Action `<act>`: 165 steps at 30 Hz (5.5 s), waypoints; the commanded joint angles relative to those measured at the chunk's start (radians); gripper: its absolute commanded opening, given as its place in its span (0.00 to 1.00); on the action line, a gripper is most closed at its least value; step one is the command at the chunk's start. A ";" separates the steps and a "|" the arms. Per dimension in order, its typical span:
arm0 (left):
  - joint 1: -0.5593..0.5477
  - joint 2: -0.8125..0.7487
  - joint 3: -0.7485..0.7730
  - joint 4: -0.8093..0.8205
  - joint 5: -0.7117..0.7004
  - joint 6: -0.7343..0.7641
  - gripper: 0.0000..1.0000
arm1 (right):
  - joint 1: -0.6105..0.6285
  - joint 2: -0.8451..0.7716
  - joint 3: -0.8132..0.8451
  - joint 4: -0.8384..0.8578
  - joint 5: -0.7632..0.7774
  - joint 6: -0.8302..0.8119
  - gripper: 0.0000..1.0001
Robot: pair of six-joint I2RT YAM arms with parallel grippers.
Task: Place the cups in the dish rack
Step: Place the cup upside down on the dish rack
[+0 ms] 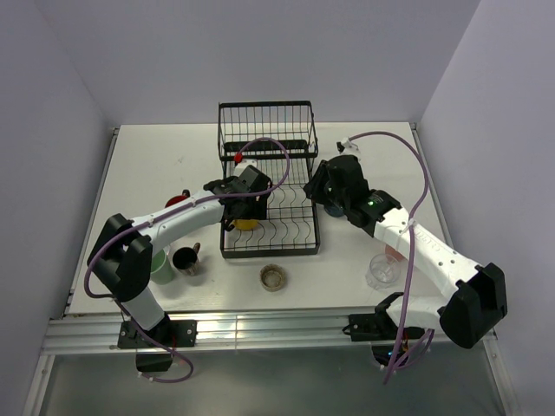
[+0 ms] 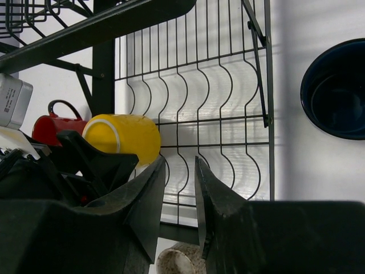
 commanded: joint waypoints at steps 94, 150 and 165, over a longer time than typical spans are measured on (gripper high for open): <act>0.027 -0.691 -0.095 -0.123 0.015 0.055 0.97 | 0.351 0.440 -0.124 0.670 -0.076 0.421 0.00; 0.087 -0.699 -0.141 -0.107 0.064 0.093 0.97 | 0.136 0.759 0.012 1.040 -0.281 0.623 0.00; 0.093 -0.693 -0.141 -0.119 0.066 0.093 0.96 | 0.084 0.834 0.092 1.085 -0.295 0.668 0.00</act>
